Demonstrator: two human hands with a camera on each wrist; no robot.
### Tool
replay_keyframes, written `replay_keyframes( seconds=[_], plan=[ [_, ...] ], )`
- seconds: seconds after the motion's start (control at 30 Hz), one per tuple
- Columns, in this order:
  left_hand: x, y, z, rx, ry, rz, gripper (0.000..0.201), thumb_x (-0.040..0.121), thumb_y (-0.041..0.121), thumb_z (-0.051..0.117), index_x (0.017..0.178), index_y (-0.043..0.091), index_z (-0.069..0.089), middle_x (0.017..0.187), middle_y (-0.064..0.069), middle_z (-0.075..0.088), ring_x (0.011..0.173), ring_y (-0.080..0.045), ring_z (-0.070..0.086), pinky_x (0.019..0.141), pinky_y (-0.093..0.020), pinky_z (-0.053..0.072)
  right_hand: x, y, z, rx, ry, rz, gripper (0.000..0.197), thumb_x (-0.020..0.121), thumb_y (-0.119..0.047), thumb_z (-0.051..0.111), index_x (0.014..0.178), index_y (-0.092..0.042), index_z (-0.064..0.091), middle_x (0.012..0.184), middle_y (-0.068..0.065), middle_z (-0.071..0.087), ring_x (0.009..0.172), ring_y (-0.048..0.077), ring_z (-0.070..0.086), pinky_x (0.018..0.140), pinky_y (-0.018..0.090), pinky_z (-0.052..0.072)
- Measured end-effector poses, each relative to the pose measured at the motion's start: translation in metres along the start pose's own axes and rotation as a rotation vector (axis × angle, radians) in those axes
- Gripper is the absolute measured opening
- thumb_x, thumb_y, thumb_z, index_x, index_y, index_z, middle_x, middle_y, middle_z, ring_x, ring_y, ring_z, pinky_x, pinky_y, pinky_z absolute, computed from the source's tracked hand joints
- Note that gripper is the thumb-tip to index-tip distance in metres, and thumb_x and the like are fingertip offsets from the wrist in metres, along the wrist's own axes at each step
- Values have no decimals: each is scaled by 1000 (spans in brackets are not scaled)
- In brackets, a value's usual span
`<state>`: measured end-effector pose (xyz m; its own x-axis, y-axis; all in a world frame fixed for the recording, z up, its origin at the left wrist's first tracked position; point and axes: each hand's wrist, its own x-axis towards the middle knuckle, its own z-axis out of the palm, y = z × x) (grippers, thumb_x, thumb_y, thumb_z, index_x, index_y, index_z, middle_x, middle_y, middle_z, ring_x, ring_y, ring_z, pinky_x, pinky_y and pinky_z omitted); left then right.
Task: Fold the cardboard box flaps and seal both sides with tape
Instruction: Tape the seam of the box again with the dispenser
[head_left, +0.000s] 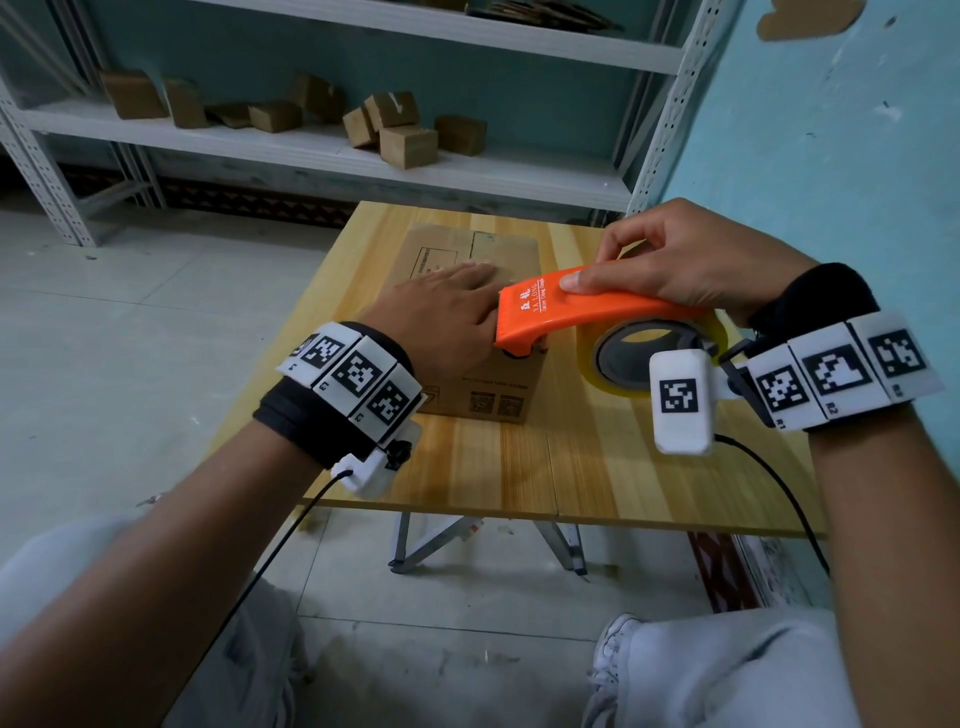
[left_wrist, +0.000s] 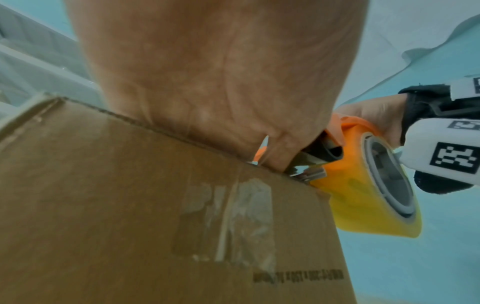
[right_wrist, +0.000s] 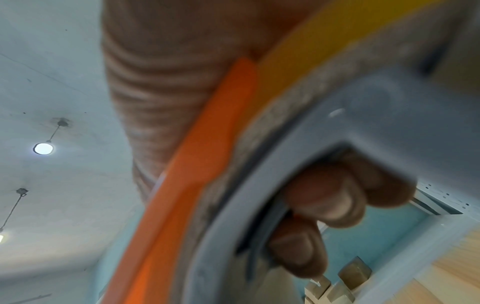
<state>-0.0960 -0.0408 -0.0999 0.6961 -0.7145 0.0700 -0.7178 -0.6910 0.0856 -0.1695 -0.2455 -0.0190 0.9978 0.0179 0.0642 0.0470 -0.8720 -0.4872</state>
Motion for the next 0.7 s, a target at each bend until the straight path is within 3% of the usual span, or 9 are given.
replay_keyframes(
  seconds=[0.1,0.23,0.7],
  plan=[
    [-2,4,-4,-43,5,-16,64,93,55,9,152,31,13,159,-3,18,148,-20,10,119,-43,14,0,0,0,4,3,-4,42,73,-60,70,84,-20,69,86,-4,66,75,8,61,61,24,43],
    [-4,9,-5,-137,18,-23,53,103,43,20,152,26,13,160,0,14,148,-15,6,119,-35,6,0,1,0,6,0,-4,42,72,-60,70,83,-20,69,86,-4,67,75,9,61,62,25,45],
    [-6,6,-2,-92,-4,7,52,104,37,18,153,26,6,161,3,8,148,-12,3,121,-33,3,0,2,1,26,-3,-25,47,73,-61,68,88,-16,69,83,-1,67,73,11,62,65,26,49]
  ],
)
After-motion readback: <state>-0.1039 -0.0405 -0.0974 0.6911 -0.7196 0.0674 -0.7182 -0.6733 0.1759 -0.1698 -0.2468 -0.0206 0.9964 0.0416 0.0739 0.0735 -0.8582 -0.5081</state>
